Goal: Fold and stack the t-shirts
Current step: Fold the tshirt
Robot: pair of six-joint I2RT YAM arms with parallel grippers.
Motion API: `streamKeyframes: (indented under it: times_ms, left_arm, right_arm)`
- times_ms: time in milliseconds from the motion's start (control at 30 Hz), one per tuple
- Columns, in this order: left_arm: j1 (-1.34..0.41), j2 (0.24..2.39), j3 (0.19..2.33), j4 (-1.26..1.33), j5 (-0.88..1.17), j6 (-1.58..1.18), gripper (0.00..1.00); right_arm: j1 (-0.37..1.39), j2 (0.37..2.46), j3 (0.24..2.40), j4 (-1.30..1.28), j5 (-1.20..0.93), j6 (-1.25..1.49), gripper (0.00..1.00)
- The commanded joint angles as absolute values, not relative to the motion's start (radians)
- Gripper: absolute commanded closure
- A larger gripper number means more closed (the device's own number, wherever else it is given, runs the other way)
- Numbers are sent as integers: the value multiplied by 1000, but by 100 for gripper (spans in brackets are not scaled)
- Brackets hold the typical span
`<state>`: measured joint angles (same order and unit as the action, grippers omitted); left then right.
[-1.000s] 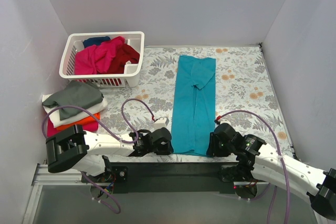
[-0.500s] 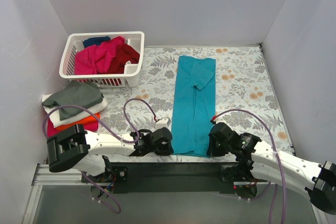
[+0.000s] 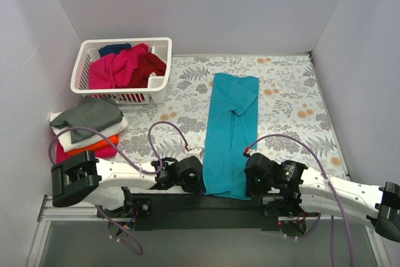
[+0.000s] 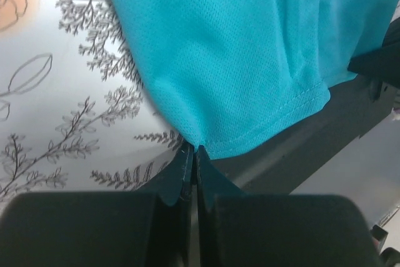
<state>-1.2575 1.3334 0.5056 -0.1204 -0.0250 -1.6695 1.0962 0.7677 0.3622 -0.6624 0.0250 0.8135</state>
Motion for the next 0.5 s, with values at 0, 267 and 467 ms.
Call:
streamKeyframes:
  times_ms: [0, 267, 467]
  left_arm:
    - [-1269, 1223, 485, -141, -41, -1697, 100]
    - [-1240, 1173, 515, -60, -120, -1692, 100]
    - [-1123, 1249, 538, 50, -68, -1597, 100]
  right_arm:
    - [1115, 762, 437, -726, 64, 841, 99]
    - [1115, 756, 526, -721, 213, 827, 99]
    - [1108, 824, 590, -716, 377, 773, 99]
